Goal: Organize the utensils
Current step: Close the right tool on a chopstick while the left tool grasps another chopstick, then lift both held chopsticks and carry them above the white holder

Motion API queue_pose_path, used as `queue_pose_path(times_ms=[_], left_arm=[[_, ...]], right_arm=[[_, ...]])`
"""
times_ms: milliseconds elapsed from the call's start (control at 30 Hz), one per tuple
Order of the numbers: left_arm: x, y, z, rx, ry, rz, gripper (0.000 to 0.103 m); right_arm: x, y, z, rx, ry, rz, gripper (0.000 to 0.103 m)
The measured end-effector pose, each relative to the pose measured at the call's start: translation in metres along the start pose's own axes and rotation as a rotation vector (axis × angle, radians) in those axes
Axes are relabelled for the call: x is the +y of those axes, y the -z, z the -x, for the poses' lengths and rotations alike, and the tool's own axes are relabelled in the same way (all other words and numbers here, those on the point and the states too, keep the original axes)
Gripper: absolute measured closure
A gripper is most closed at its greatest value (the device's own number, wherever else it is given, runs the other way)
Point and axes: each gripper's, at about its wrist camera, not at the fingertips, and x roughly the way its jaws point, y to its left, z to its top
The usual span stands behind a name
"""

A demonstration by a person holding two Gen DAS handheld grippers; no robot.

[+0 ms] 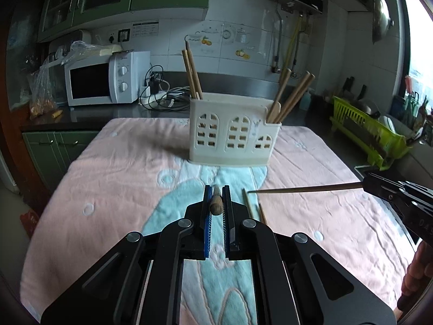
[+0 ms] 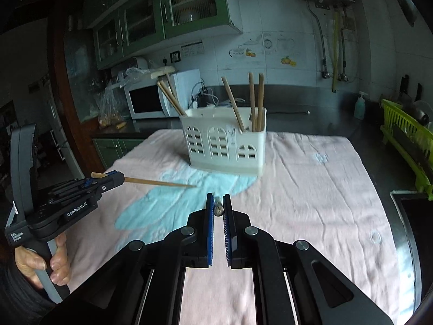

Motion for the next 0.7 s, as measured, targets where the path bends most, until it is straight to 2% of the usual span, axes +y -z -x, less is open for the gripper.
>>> queue_pose_path(times_ms=[167, 700], left_arm=[[0.011, -0.023, 0.001, -0.022, 0.042, 0.032, 0.097], [0.015, -0.050, -0.013, -0.032, 0.036, -0.001, 0.097]], right_arm=[[-0.004, -0.009, -0.014, -0.003, -0.019, 0.000, 0.096], [-0.007, -0.030, -0.049, -0.052, -0.025, -0.004, 0.096]])
